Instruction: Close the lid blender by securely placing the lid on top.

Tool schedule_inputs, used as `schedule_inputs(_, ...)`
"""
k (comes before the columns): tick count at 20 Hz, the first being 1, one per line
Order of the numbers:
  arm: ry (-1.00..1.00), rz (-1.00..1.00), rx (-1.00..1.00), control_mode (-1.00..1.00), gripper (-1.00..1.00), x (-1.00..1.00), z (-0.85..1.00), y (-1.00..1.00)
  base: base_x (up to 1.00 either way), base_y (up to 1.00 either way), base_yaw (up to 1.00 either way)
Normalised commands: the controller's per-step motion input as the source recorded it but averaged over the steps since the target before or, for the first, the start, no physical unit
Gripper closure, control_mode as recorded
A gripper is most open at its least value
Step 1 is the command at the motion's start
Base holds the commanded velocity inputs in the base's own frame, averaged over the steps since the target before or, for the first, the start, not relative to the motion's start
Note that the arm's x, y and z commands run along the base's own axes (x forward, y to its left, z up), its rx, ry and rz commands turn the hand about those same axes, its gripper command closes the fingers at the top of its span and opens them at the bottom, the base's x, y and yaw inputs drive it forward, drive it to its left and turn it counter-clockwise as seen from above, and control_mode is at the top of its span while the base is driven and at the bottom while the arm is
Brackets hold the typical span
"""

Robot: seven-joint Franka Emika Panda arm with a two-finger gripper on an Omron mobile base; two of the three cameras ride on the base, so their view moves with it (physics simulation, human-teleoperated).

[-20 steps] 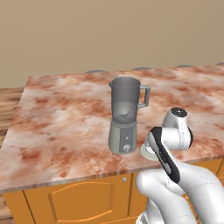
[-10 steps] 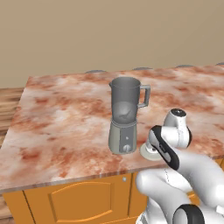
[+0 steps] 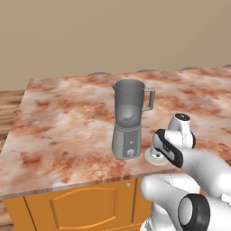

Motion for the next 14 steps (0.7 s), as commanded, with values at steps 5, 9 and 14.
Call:
schedule_inputs(5,0.00,0.02,0.00,-1.00,-1.00,0.00,-0.29,0.13,0.00,0.00,0.00)
schedule_inputs(9,0.00,0.04,0.00,-1.00,-1.00,0.07,-0.22,0.10,0.00,0.00,0.00)
schedule_inputs(14,0.00,0.07,0.00,-1.00,-1.00,0.21,-0.32,0.14,0.00,0.00,0.00)
